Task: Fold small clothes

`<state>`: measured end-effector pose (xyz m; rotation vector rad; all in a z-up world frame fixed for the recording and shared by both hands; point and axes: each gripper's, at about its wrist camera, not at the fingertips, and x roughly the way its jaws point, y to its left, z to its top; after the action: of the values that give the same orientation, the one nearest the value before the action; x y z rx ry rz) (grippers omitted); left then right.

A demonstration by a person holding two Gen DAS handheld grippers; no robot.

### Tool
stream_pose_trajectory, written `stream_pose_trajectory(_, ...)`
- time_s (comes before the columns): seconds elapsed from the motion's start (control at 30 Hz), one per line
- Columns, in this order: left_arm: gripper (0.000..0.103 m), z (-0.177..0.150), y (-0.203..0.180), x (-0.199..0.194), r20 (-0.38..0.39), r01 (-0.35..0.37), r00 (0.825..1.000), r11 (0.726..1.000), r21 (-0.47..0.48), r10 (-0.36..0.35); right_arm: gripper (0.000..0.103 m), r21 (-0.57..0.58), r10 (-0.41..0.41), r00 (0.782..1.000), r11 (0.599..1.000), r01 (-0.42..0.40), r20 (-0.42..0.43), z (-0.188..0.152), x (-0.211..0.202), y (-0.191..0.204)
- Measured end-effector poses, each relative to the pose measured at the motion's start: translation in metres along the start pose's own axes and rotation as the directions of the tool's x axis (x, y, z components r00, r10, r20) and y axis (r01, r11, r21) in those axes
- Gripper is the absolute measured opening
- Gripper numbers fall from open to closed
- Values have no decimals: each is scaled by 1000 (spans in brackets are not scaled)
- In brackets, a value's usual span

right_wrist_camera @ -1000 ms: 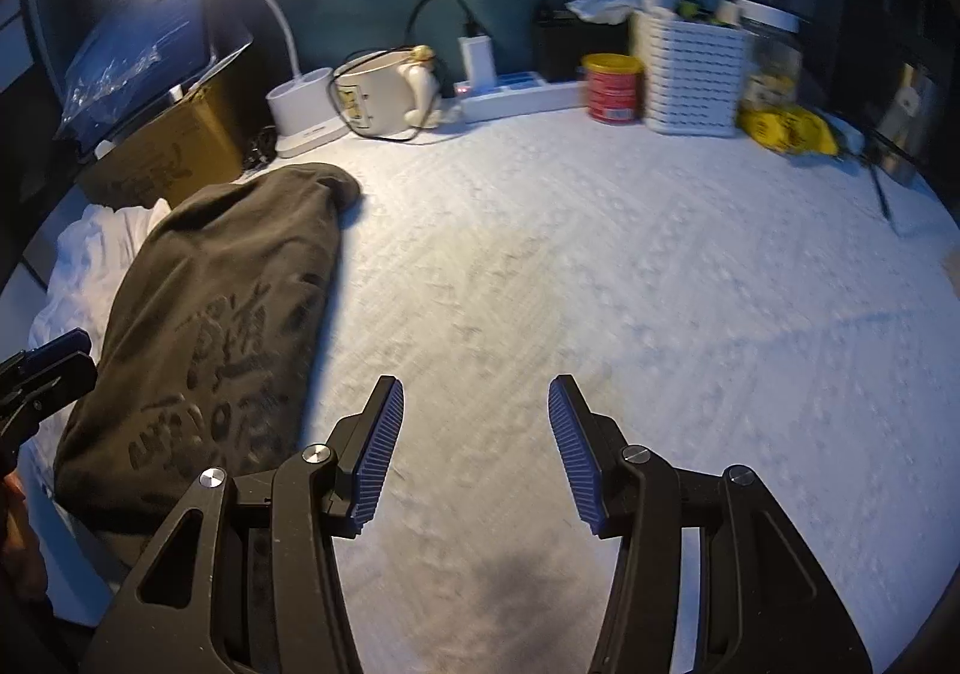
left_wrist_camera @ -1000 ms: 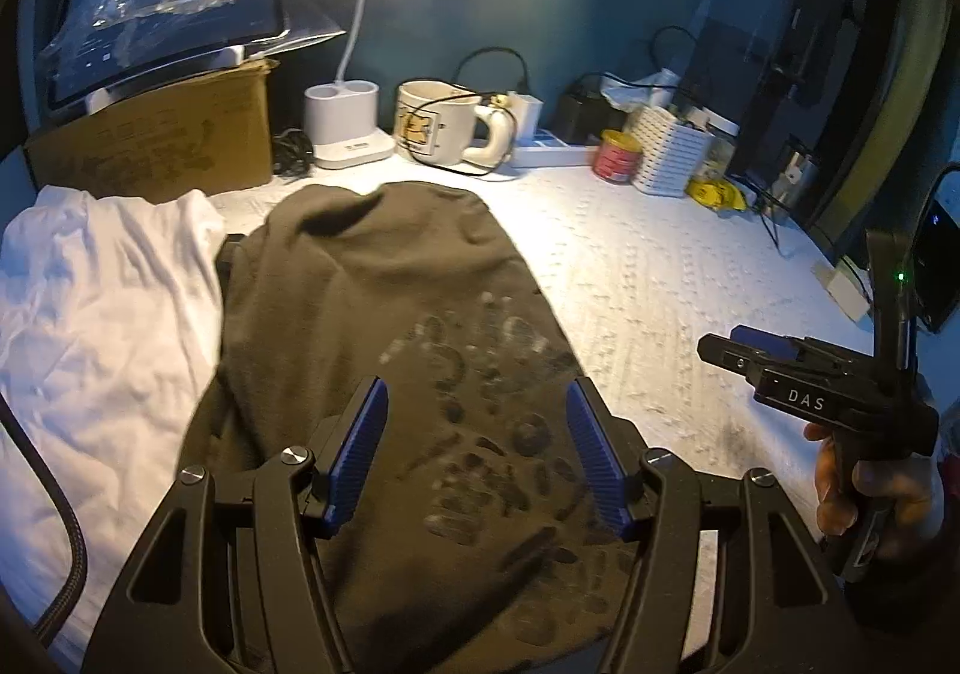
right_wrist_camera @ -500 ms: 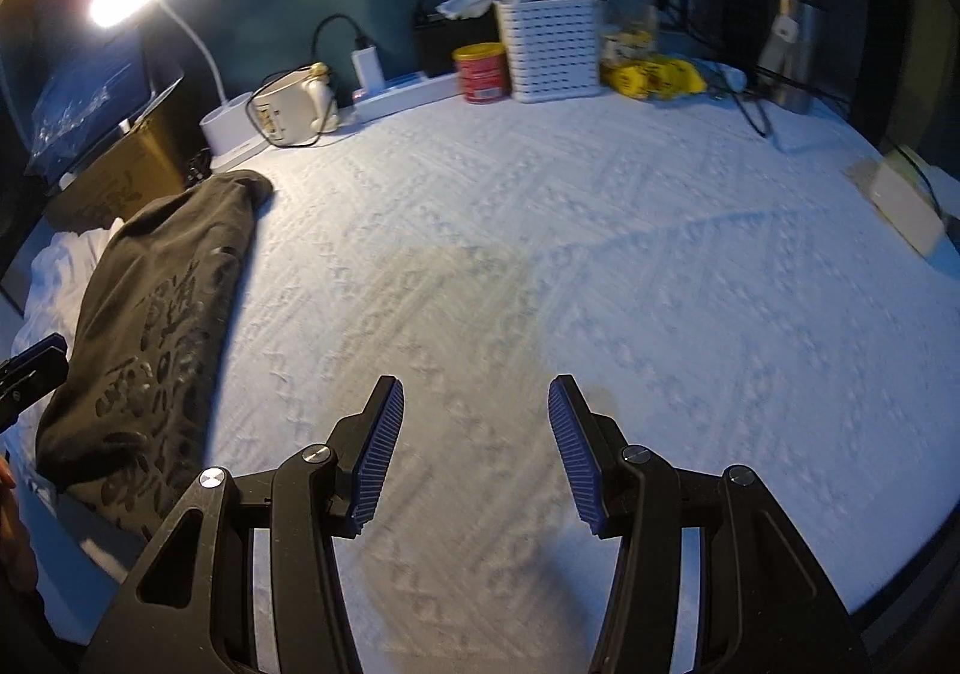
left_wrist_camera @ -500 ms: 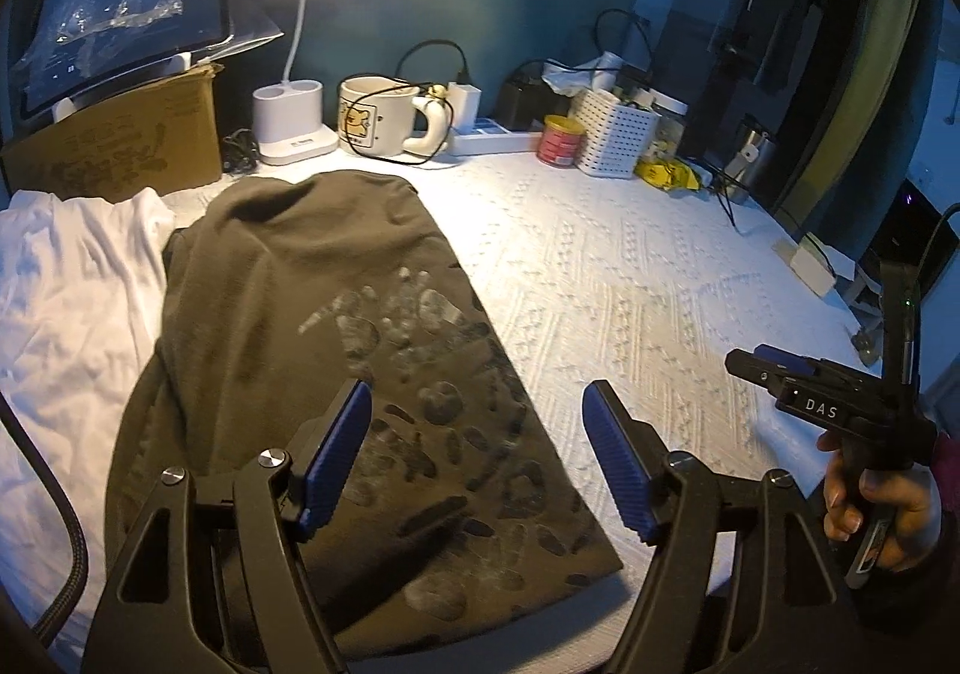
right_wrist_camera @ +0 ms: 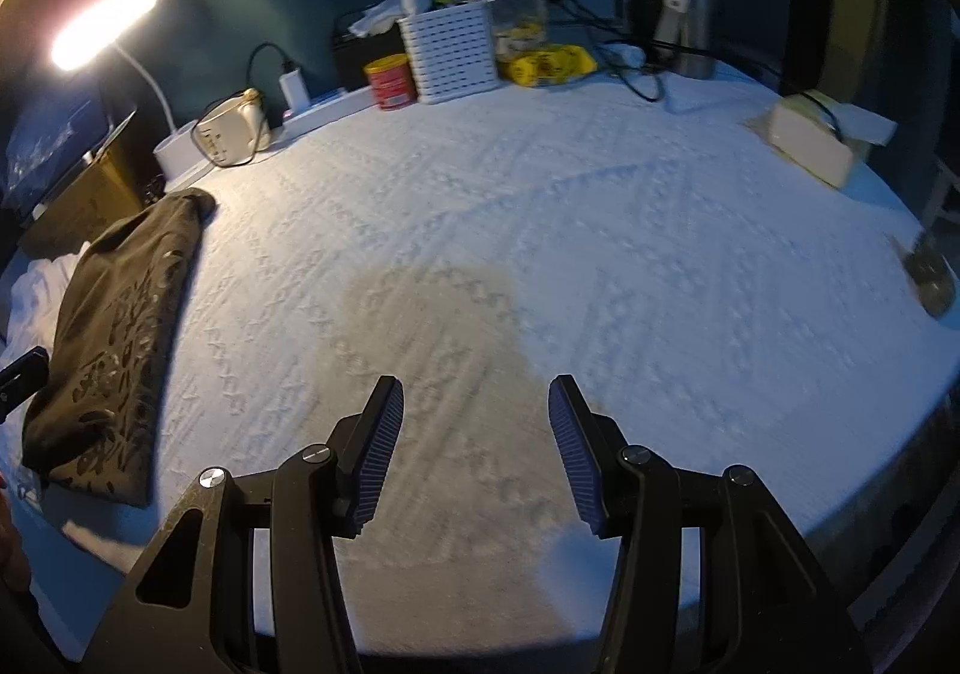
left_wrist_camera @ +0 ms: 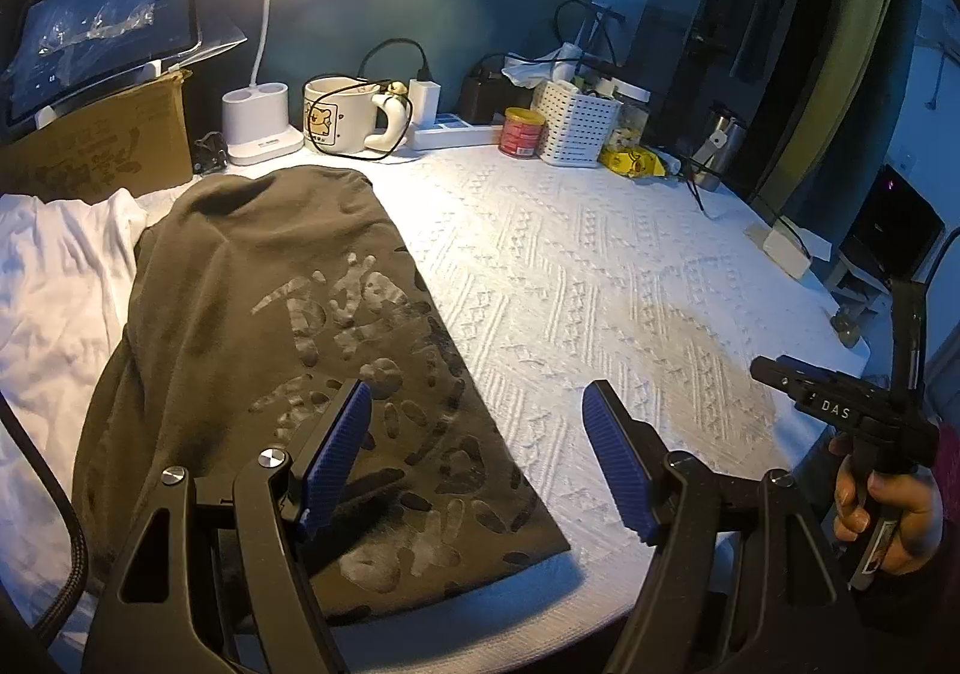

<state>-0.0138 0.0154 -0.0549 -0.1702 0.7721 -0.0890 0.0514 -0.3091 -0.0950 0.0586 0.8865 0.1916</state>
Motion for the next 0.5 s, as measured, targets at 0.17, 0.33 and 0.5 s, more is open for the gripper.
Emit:
stream_pose_trajectory(0.17,85,-3,-3,-4,7,2,1000,1000,2,-2,54,34,-44,999,998,44,-1,-14,-14,-24)
stream_pose_trajectory(0.33,87,-5,-5,-10,30,-12,999,1000,-4,12,54,72,-93,995,993,92,19,-22,-34,-45)
stream_pose_trajectory(0.5,96,-3,-10,-21,74,-30,997,1000,0,30,54,86,-127,990,989,122,60,-23,-57,-54)
